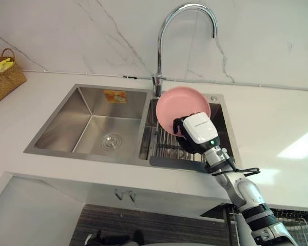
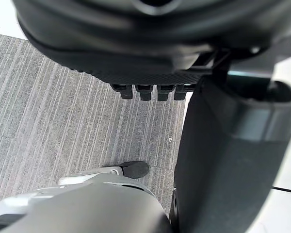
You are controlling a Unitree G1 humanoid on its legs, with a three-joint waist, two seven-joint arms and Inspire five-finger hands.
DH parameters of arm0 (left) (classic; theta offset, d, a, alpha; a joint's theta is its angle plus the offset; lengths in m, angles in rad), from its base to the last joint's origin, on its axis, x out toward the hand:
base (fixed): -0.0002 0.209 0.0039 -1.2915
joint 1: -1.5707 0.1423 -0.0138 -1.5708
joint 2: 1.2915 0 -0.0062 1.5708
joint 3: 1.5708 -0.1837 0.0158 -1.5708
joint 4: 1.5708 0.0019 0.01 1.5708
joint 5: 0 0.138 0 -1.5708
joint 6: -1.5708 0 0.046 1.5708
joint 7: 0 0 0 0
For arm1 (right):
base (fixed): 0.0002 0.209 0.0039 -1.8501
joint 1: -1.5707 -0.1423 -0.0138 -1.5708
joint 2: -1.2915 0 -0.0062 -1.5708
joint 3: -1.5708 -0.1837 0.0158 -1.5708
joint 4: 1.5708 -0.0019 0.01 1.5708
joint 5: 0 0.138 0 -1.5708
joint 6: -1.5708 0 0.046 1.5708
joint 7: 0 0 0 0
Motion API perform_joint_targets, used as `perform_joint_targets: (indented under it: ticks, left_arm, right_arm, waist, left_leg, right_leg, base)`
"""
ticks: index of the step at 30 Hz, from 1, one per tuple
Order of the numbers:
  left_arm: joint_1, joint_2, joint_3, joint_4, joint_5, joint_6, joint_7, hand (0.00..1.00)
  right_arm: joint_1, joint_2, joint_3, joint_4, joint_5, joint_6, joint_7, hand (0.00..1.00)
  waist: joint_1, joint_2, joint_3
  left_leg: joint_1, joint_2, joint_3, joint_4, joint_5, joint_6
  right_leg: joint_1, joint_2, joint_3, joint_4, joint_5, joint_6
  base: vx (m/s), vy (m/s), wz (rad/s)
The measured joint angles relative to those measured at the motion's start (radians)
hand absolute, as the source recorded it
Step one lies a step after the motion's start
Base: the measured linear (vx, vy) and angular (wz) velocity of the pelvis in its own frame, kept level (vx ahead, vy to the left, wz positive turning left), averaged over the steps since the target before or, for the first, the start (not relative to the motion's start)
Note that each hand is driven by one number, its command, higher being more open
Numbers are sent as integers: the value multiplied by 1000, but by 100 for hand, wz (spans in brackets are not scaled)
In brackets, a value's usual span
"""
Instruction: Walk over to the sink, pick up the cup, carry it to the dishwasher, place the cup inside the dishwasher, then close the dishwasher door
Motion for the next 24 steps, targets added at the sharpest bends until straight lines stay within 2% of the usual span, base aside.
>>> perform_joint_targets:
  ticks: [5, 7, 8, 9, 11, 13, 14, 16, 18, 21, 22, 23, 24]
  left_arm:
    - [5, -8, 3, -8, 10, -1, 1, 100]
    - [23, -26, 32, -31, 9, -4, 0, 100]
    - [27, -33, 56, -44, 8, -15, 0, 100]
    - [26, -38, 63, -51, 8, -31, 0, 100]
    - [29, -45, 61, -64, 10, -47, -1, 100]
    - [30, -45, 61, -62, 11, -51, -2, 100]
    - [32, -46, 60, -60, 14, -54, -7, 100]
    - [40, -52, 59, -58, 52, -62, -27, 100]
    - [44, -54, 54, -49, 71, -64, -43, 100]
    - [43, -33, 21, -39, 71, -70, -52, 100]
    - [34, -27, 20, -31, 72, -70, -52, 100]
    - [28, -28, 25, -32, 71, -66, -50, 100]
    - [29, -27, 30, -34, 71, -60, -50, 100]
  right_arm:
    - [-3, -44, -99, -89, 23, -15, 27, 0]
    - [-3, -53, -140, -127, 39, -20, 28, 0]
    - [-3, -62, -152, -149, 40, -20, 29, 0]
    - [-4, -78, -158, -169, 52, -25, 29, 0]
    - [-5, -100, -169, -193, 68, -43, 29, 0]
    - [-7, -109, -186, -207, 76, -57, 25, 0]
    - [-7, -117, -203, -212, 76, -58, 25, 0]
    - [-7, -125, -229, -220, 76, -54, 25, 0]
    - [-7, -126, -263, -227, 80, -45, 28, 0]
    - [-5, -123, -301, -227, 105, -25, 58, 0]
    - [-5, -120, -310, -228, 117, -23, 65, 0]
    - [-8, -103, -312, -227, 117, -25, 67, 0]
    - [-9, -92, -312, -229, 117, -30, 67, 0]
  waist:
    - [-3, 12, 2]
    - [10, 20, 7]
    - [12, 25, 10]
    - [15, 41, 16]
    - [16, 71, 10]
    - [11, 76, 7]
    - [4, 70, 9]
    - [-8, 65, 8]
    - [-18, 65, 8]
    - [-26, 51, 16]
    - [-35, 45, 21]
    - [-29, 45, 23]
    - [-21, 39, 26]
  left_leg:
    - [6, 7, 8, 0, 0, 0]
    - [6, 20, 44, 54, -44, -10]
    - [-52, 40, 56, 204, -120, -16]
    - [-91, 63, 64, 313, -170, -13]
    - [-123, 98, 48, 410, -223, -30]
    - [-120, 83, -29, 386, -226, -38]
    - [-104, 60, -54, 339, -215, -42]
    - [-57, 23, -92, 231, -166, -28]
    - [-18, 11, -99, 141, -120, -20]
    - [16, 18, -62, 96, -111, -17]
    - [21, 26, -22, 96, -112, -17]
    - [23, 56, 51, 97, -116, -13]
    - [30, 58, 88, 96, -119, -9]
  right_leg:
    - [0, 4, 11, 9, 11, -6]
    - [-1, 8, 48, 15, 11, -9]
    - [-3, 15, 68, 17, 10, -14]
    - [-3, 29, 86, 23, 4, -22]
    - [-26, 54, 129, 51, -7, -33]
    - [-77, 57, 173, 101, -21, -37]
    - [-106, 53, 199, 117, -23, -37]
    - [-135, 47, 241, 117, -15, -33]
    - [-155, 49, 280, 112, 8, -29]
    - [-189, 75, 353, 111, 51, -21]
    - [-208, 81, 327, 105, 80, -17]
    - [-218, 81, 245, 57, 129, -29]
    - [-219, 69, 160, 53, 121, -35]
  base:
    - [-18, 2, -7]
    - [-45, 6, -46]
    - [-36, -16, -46]
    - [-43, -12, -48]
    - [-53, -8, -59]
    - [-57, -12, -74]
    - [-66, 3, -68]
    - [-15, 11, -65]
    - [31, 8, -69]
    - [18, 20, -92]
    - [-46, 23, -124]
    - [-64, 7, -144]
    - [-74, 2, -172]
